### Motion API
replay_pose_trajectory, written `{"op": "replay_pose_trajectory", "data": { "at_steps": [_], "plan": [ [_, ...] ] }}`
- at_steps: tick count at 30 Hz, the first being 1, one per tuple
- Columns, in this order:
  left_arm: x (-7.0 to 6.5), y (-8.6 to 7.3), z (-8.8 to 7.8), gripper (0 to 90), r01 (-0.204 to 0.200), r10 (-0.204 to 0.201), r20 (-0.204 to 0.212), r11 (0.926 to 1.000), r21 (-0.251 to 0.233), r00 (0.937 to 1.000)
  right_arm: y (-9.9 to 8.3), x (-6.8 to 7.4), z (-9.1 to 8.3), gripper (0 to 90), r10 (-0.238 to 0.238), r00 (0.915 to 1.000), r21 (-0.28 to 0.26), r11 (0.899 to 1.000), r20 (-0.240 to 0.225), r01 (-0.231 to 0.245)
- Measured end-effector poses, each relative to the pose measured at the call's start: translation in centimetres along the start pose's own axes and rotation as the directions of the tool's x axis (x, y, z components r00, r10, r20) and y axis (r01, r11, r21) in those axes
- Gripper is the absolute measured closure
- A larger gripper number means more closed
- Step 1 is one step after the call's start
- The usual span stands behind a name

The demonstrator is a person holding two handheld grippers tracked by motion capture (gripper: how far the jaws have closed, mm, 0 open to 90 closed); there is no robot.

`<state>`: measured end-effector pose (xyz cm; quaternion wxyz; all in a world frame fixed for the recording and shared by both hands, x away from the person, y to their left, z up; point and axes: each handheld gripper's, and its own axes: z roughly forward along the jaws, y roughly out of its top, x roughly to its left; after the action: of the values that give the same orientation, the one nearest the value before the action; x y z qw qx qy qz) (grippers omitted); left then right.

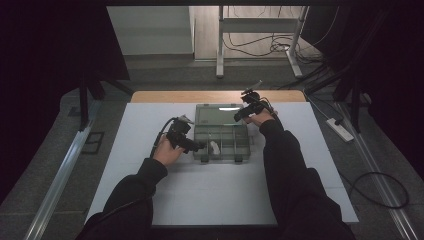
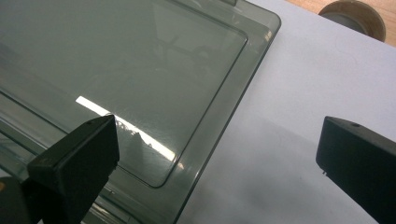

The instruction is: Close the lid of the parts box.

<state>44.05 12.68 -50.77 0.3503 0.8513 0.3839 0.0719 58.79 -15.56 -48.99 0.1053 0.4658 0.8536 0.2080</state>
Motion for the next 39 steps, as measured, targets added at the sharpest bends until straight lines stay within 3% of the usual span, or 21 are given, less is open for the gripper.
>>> {"op": "replay_pose_trajectory", "data": {
  "at_steps": [8, 13, 18, 28, 33, 39],
  "plan": [
    [-0.03, -0.06, 0.04, 0.0, -0.001, 0.001, -0.002, 1.0000, 0.003, 1.0000, -0.10, -0.13, 0.24, 2.1, -0.009, 0.9999, 0.021, 1.000, 0.011, 0.009],
    [-0.01, -0.09, -0.02, 0.0, -0.005, 0.005, -0.004, 1.0000, 0.007, 1.0000, -0.12, -0.12, 0.03, 14.4, -0.012, 0.9999, 0.025, 1.000, 0.002, 0.012],
    [0.11, -0.12, -0.28, 0.0, -0.006, 0.006, -0.010, 1.0000, 0.001, 0.9999, 0.03, 0.11, -0.34, 33.4, -0.002, 0.9999, 0.024, 1.000, -0.012, 0.002],
    [0.15, -0.15, -0.44, 0.0, -0.005, 0.005, -0.013, 1.0000, -0.002, 0.9999, 0.35, 0.19, -0.57, 64.6, 0.054, 0.9984, 0.034, 0.998, -0.017, -0.053],
    [0.14, -0.18, -0.35, 0.0, -0.007, 0.007, -0.014, 1.0000, 0.001, 0.9999, 0.37, 0.29, -0.51, 73.3, 0.055, 0.9984, 0.041, 0.998, 0.013, -0.055],
    [0.13, -0.19, -0.26, 0.0, -0.008, 0.008, -0.017, 0.9999, 0.007, 0.9998, 0.45, 0.15, -0.50, 79.2, 0.105, 0.9942, 0.048, 0.993, 0.026, -0.106]
  ]
}}
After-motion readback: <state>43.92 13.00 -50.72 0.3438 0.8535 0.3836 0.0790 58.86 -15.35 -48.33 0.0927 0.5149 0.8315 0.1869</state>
